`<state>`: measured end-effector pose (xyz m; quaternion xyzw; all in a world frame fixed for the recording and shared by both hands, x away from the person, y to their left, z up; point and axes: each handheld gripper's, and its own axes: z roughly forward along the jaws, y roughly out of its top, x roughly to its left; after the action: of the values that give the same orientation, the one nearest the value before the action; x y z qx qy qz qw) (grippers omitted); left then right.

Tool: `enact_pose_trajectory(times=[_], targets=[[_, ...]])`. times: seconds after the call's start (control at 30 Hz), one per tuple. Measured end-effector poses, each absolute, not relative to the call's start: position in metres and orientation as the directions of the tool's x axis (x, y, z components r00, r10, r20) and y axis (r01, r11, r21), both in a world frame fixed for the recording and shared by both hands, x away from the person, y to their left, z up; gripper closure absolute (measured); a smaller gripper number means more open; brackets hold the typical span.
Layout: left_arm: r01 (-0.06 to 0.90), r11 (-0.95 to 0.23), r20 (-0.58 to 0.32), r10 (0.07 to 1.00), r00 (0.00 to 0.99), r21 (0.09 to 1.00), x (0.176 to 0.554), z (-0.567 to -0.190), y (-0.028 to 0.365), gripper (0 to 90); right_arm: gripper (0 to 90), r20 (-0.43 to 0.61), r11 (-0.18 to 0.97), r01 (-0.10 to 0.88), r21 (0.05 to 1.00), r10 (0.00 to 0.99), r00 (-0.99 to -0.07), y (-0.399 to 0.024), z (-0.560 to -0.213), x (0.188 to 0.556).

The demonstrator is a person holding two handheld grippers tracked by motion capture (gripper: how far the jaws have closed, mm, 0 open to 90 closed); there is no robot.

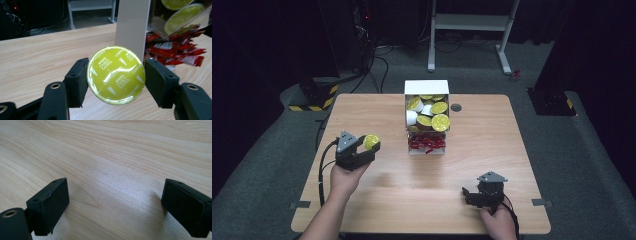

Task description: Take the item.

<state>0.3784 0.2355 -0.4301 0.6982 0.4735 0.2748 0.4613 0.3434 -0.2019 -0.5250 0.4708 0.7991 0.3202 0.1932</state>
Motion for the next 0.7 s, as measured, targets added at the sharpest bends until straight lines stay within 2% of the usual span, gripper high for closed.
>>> enact_pose_trajectory(times=[0.7], targets=[[0.506, -0.126, -0.071, 0.933, 0.352, 0.853, 0.394, -0.472, 0.24, 39.0, 7.7, -0.007, 0.352, 0.629, 0.694, 0.876, -0.482, -0.202, -0.525, 0.343]])
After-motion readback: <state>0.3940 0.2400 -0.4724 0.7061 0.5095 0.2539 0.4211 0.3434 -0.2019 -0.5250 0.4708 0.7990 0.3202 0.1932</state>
